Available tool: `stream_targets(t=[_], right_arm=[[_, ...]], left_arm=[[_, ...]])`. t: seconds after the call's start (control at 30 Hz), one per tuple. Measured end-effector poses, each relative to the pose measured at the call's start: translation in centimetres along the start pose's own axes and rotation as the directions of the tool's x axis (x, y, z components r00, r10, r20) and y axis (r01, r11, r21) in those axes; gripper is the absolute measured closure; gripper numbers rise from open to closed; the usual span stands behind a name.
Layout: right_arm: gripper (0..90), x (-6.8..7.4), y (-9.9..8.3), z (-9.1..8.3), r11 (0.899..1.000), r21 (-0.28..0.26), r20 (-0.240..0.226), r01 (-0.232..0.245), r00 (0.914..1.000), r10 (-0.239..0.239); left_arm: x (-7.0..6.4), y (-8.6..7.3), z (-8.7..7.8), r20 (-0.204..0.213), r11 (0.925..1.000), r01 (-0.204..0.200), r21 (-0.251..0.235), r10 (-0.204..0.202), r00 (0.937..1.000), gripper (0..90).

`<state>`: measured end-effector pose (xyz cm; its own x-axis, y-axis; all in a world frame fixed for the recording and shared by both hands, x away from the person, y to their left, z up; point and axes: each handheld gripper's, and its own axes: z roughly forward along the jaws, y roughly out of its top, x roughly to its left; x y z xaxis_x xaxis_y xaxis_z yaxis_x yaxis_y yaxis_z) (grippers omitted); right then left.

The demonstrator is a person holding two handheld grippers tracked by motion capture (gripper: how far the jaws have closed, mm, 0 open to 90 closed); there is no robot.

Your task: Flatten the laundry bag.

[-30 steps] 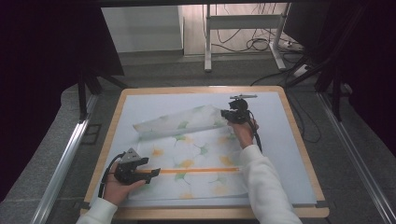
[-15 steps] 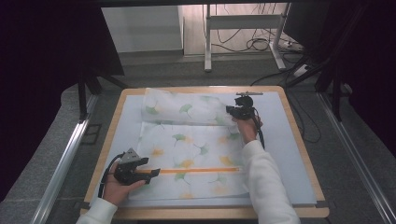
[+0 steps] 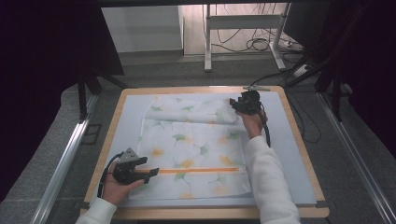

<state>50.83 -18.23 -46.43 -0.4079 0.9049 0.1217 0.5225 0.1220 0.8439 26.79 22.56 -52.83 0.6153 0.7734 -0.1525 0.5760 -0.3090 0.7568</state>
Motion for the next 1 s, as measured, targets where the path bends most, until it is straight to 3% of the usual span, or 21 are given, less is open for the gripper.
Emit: stream_targets(t=[0.1, 0.13, 0.17, 0.2, 0.23, 0.27, 0.33, 0.37, 0.43, 0.5, 0.63, 0.77, 1.0], right_arm=[[55.4, 0.5, -0.1, -0.8, 1.000, -0.011, -0.025, 0.017, 0.9995, -0.017], [66.4, 1.2, -0.3, -1.5, 0.999, -0.010, -0.084, 0.043, 0.9955, -0.044], [66.4, 1.2, -0.3, -1.5, 0.999, -0.010, -0.084, 0.043, 0.9955, -0.044], [76.6, 2.0, -0.6, -1.9, 0.996, 0.025, -0.172, 0.089, 0.9816, -0.083], [76.6, 2.0, -0.6, -1.9, 0.996, 0.025, -0.172, 0.089, 0.9816, -0.083], [80.5, 2.3, -0.7, -1.9, 0.993, 0.041, -0.197, 0.109, 0.9754, -0.099], [87.5, 3.9, -1.3, -1.4, 0.978, 0.107, -0.268, 0.181, 0.9522, -0.147], [87.5, 3.9, -1.3, -1.4, 0.978, 0.107, -0.268, 0.181, 0.9522, -0.147], [88.5, 4.8, -1.9, -0.6, 0.965, 0.147, -0.281, 0.219, 0.9443, -0.172], [88.6, 5.3, -2.3, 0.0, 0.958, 0.170, -0.288, 0.231, 0.9412, -0.176], [88.7, 5.9, -3.2, 0.2, 0.949, 0.203, -0.294, 0.242, 0.9394, -0.177], [88.7, 5.8, -4.2, -1.2, 0.942, 0.208, -0.301, 0.263, 0.9337, -0.194], [88.7, 5.2, -6.4, -5.6, 0.936, 0.200, -0.326, 0.291, 0.9202, -0.216]], left_arm=[[-0.1, 0.0, 0.0, -0.001, 1.0000, -0.004, 0.000, 0.004, 1.0000, 29.2], [-0.2, 0.0, 0.0, 0.000, 1.0000, -0.003, -0.002, 0.003, 1.0000, 29.2], [-0.2, 0.0, 0.0, 0.000, 1.0000, -0.003, -0.002, 0.003, 1.0000, 29.2], [-0.1, 0.0, 0.0, 0.001, 1.0000, -0.001, 0.000, 0.001, 1.0000, 29.2], [-0.1, 0.0, 0.0, 0.001, 1.0000, -0.001, 0.000, 0.001, 1.0000, 29.1], [-0.2, 0.0, 0.1, 0.001, 1.0000, -0.002, 0.002, 0.002, 1.0000, 29.1], [-0.2, 0.0, 0.2, 0.002, 0.9999, -0.007, 0.008, 0.007, 1.0000, 29.2], [-0.2, 0.0, 0.2, 0.002, 0.9999, -0.007, 0.008, 0.007, 1.0000, 29.2], [-0.3, 0.0, 0.1, 0.002, 0.9999, -0.011, 0.008, 0.011, 0.9999, 29.1], [-0.3, 0.0, 0.1, 0.002, 1.0000, -0.008, 0.005, 0.008, 1.0000, 29.1], [-0.1, 0.0, 0.1, -0.001, 1.0000, -0.006, 0.003, 0.006, 1.0000, 29.0], [-0.2, 0.1, 0.1, -0.002, 1.0000, -0.008, 0.003, 0.008, 1.0000, 29.1], [-0.2, 0.2, 0.3, 0.003, 1.0000, -0.004, 0.000, 0.004, 1.0000, 28.7]])
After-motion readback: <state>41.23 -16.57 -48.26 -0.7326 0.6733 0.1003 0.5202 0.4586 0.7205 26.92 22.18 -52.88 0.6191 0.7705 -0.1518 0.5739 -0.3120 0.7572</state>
